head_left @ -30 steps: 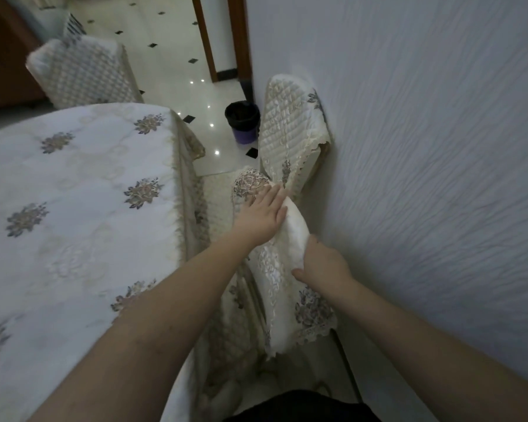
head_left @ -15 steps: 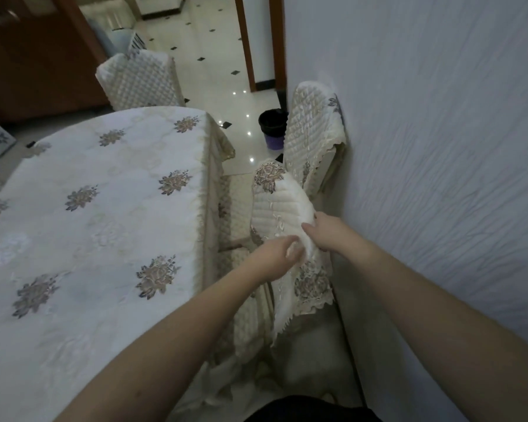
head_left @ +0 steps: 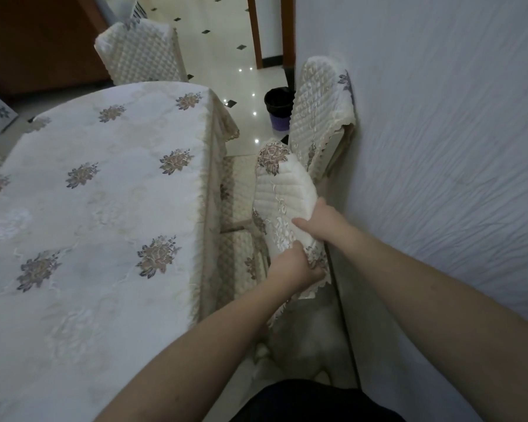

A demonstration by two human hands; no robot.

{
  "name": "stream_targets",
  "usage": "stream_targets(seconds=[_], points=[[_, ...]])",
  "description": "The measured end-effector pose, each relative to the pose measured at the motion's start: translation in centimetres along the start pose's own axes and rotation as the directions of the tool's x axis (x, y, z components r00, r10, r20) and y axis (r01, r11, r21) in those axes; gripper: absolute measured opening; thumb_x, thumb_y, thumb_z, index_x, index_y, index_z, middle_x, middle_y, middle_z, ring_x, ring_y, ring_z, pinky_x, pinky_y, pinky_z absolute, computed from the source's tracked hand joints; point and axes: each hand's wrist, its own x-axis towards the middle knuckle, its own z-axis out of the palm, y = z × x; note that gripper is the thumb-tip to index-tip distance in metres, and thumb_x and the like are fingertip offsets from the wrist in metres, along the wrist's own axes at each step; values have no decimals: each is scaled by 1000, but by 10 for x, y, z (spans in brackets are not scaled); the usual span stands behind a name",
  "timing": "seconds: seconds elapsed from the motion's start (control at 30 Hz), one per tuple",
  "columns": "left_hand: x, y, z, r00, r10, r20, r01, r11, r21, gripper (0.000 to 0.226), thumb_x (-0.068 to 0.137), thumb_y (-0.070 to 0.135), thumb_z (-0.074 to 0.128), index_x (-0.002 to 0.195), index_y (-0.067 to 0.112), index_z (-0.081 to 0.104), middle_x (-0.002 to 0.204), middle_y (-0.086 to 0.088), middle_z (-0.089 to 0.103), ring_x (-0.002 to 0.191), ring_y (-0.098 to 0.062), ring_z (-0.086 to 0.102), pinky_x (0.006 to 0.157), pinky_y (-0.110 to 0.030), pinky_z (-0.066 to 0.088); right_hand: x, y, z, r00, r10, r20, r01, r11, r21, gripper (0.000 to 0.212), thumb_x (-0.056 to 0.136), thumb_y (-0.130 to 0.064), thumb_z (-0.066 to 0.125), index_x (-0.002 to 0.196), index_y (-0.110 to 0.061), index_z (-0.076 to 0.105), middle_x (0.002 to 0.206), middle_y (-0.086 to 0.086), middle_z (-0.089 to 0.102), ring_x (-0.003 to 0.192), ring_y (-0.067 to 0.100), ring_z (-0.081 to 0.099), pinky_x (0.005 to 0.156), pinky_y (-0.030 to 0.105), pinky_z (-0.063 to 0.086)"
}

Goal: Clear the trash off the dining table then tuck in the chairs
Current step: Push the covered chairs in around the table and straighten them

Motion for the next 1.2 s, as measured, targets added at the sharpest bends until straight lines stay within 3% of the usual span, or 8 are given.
stream_targets(seconds=[0.1, 0.23, 0.43, 0.83, 0.97, 1.2], points=[[2, -1, -4, 1000, 22, -17, -21, 998, 59, 60, 79, 54, 61, 115, 8, 46, 100, -8, 61, 89, -27, 62, 62, -31, 39, -2, -2, 3, 1000, -7, -24, 6, 999, -39, 80, 86, -43, 59, 142, -1, 20, 114, 15, 59, 83, 27, 53, 74, 35, 49], [0, -5, -2, 998, 60, -32, -57, 994, 90, 63, 79, 57, 61, 114, 7, 47, 97, -7, 60, 89, -27, 62, 61, -31, 38, -6, -7, 6, 999, 3, -47, -7, 997, -83, 77, 86, -39, 55, 141, 0, 20, 100, 9, 57, 77, 25, 50, 71, 34, 49], [-3, -15, 0, 996, 81, -26, -78, 991, 113, 61, 77, 59, 58, 109, 8, 46, 86, -5, 58, 73, -24, 55, 52, -32, 34, -10, -7, 14, 998, -8, -58, 3, 996, -84, 76, 86, -38, 57, 141, 2, 22, 114, 15, 59, 93, 31, 58, 67, 31, 41], [-16, -22, 5, 995, 104, -9, -102, 989, 105, 48, 79, 51, 62, 94, 10, 41, 77, -2, 50, 67, -23, 48, 48, -32, 28, -18, -7, 21, 999, 24, -22, -26, 994, -107, 71, 88, -37, 57, 135, 5, 26, 95, 8, 53, 77, 26, 51, 59, 30, 38], [-18, -24, 3, 992, 122, -16, -120, 986, 118, 47, 80, 51, 61, 92, 11, 37, 75, -2, 49, 66, -24, 48, 52, -32, 32, -19, -7, 22, 999, 25, -21, -27, 995, -93, 70, 88, -36, 56, 136, 4, 25, 112, 14, 60, 82, 29, 54, 64, 31, 41], [-11, -19, 6, 994, 104, -15, -102, 990, 99, 54, 79, 54, 58, 106, 9, 42, 74, 0, 49, 68, -24, 50, 54, -31, 36, -15, -3, 17, 999, 45, -12, -46, 999, -23, 64, 87, -34, 55, 132, 1, 26, 111, 14, 58, 84, 29, 56, 72, 38, 52]])
